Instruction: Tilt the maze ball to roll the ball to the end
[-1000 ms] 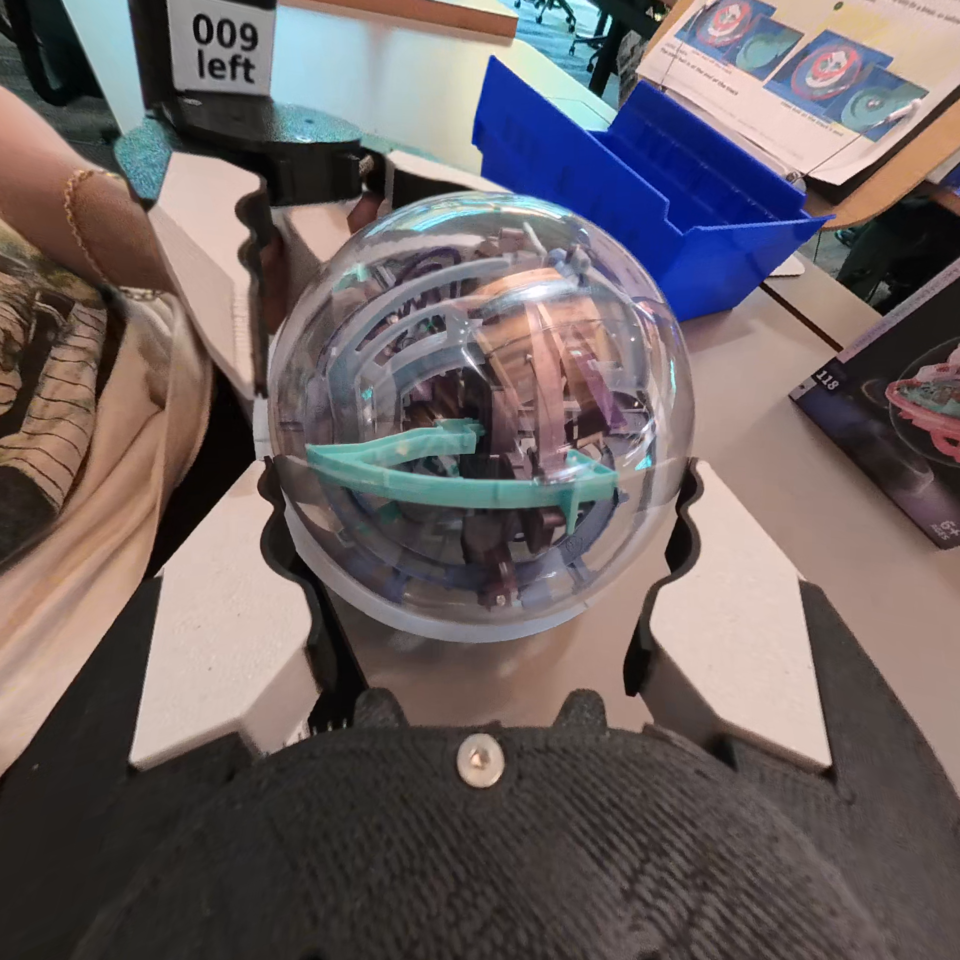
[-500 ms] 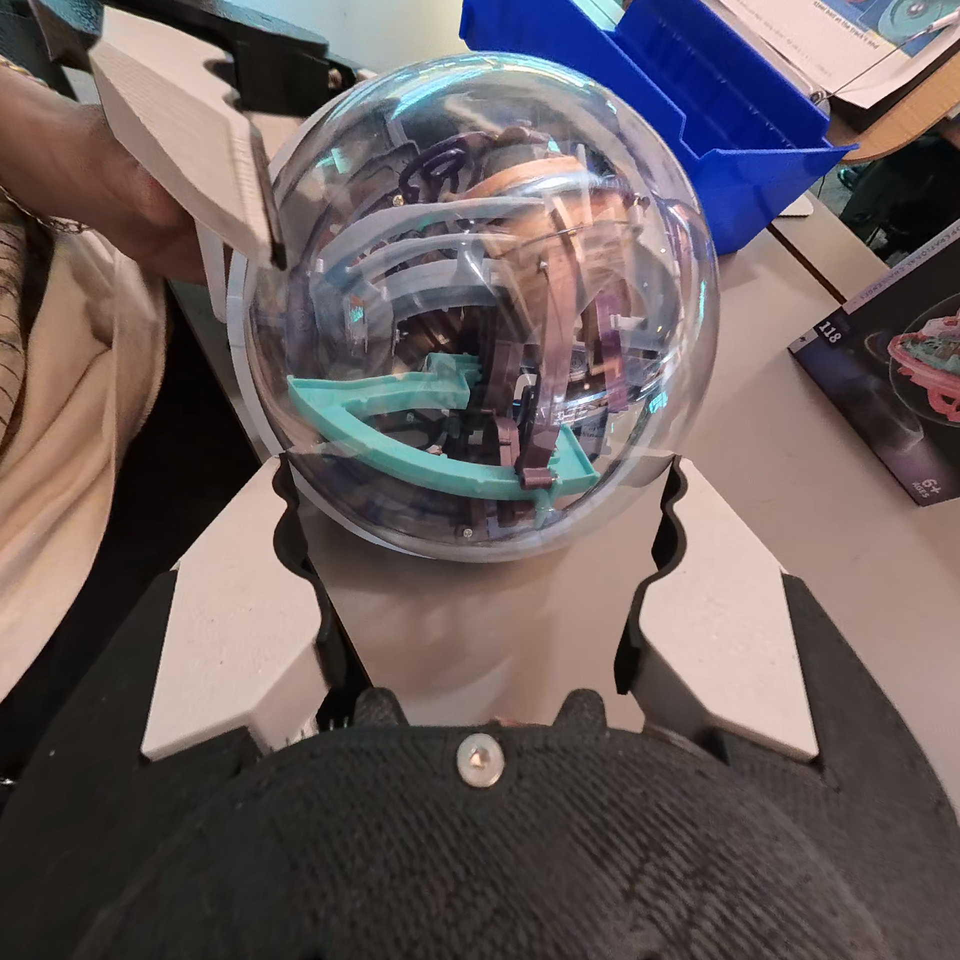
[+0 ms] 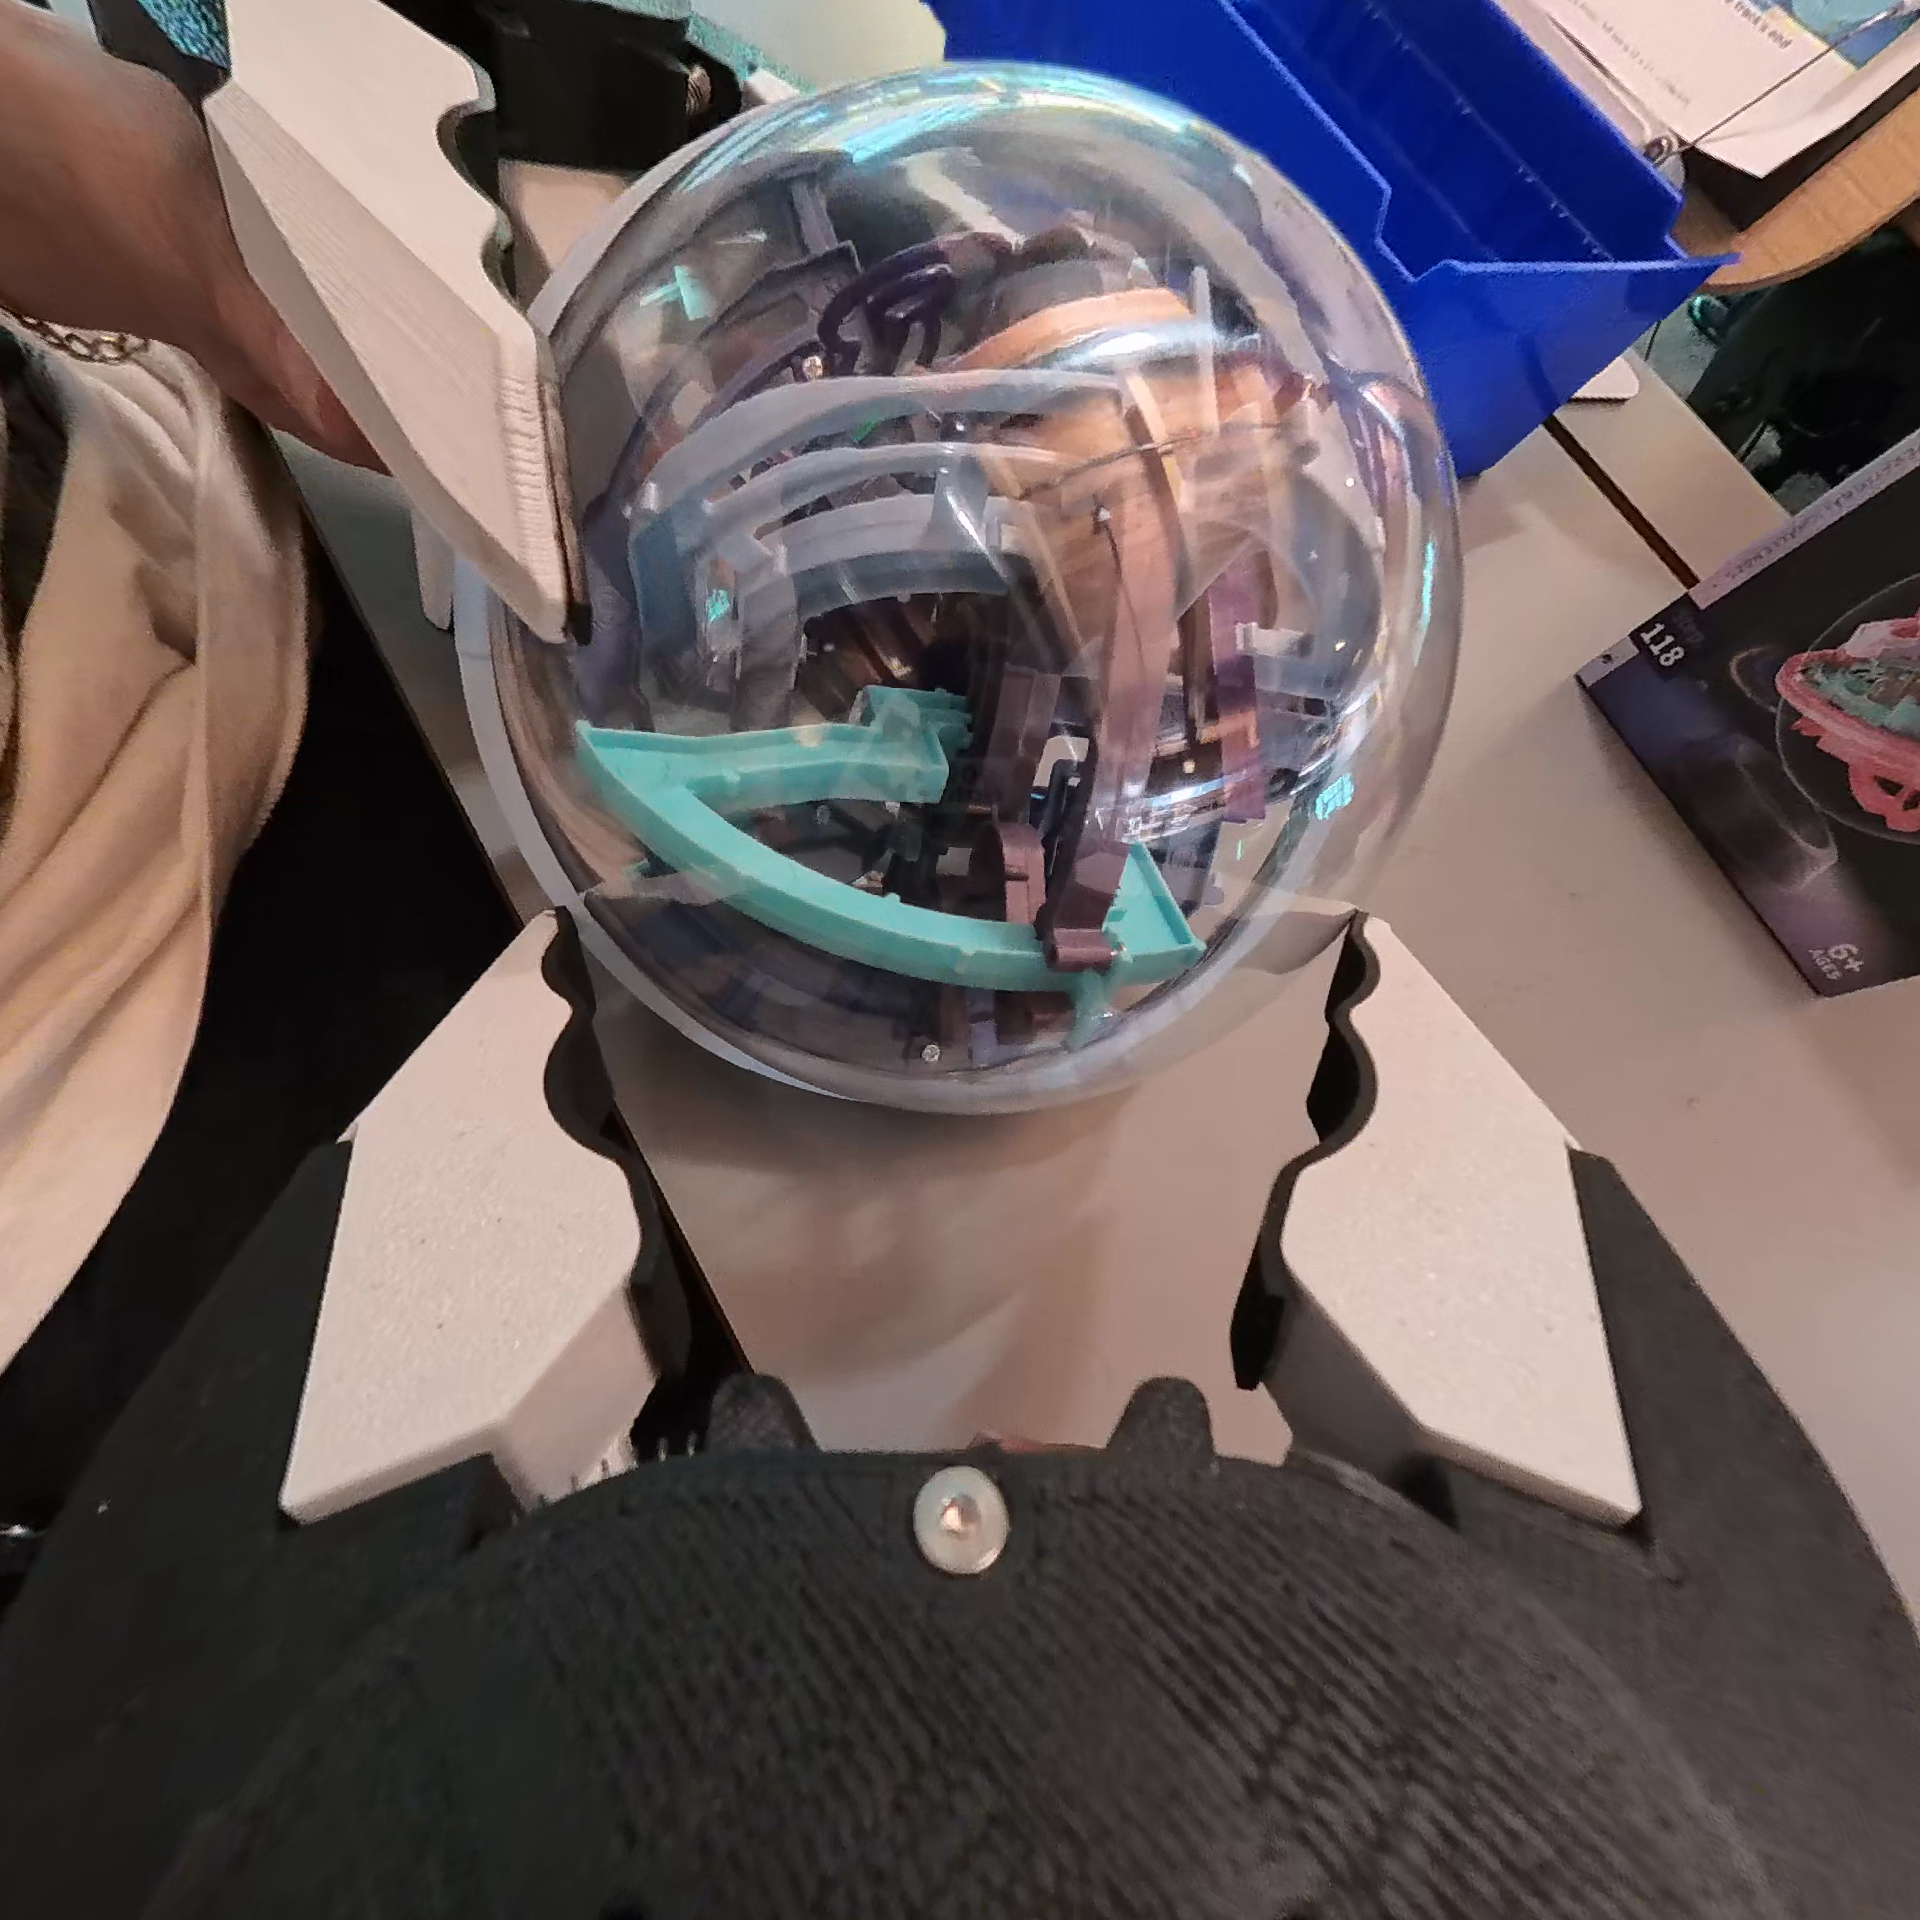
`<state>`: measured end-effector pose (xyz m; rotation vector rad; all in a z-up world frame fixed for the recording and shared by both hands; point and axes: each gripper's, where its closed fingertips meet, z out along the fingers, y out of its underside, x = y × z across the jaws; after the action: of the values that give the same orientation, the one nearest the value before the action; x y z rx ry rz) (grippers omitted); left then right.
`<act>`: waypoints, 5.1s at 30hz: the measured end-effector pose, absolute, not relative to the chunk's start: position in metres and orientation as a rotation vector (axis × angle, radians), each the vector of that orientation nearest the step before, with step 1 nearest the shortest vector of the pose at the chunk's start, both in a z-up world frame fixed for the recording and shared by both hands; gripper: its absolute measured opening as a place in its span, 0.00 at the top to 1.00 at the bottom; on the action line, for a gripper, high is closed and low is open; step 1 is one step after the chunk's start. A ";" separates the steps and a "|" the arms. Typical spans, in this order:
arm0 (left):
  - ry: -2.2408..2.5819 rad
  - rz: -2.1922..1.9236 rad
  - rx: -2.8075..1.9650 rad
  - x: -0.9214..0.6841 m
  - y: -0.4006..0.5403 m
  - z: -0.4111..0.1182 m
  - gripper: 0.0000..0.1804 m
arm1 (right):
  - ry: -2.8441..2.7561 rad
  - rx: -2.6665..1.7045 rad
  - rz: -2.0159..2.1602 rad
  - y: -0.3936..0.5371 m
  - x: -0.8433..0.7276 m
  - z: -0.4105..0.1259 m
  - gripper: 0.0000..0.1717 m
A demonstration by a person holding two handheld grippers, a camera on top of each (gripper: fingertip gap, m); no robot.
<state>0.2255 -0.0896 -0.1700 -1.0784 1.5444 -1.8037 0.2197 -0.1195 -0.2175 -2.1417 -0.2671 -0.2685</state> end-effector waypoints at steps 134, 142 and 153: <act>2.183 -0.985 -0.960 0.141 0.199 -0.194 0.14 | -0.470 -1.934 -0.207 0.194 0.151 -0.222 0.10; 2.082 -0.892 -1.122 0.123 0.257 -0.193 0.13 | -0.595 -1.838 -0.073 0.254 0.132 -0.222 0.09; 2.082 -0.773 -1.128 0.123 0.251 -0.193 0.13 | -0.611 -1.791 -0.089 0.249 0.132 -0.222 0.09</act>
<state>0.1229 0.2508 -0.1930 -1.1276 2.0819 -0.7732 0.1324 0.2488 -0.2225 -1.7913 -0.6105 -0.0887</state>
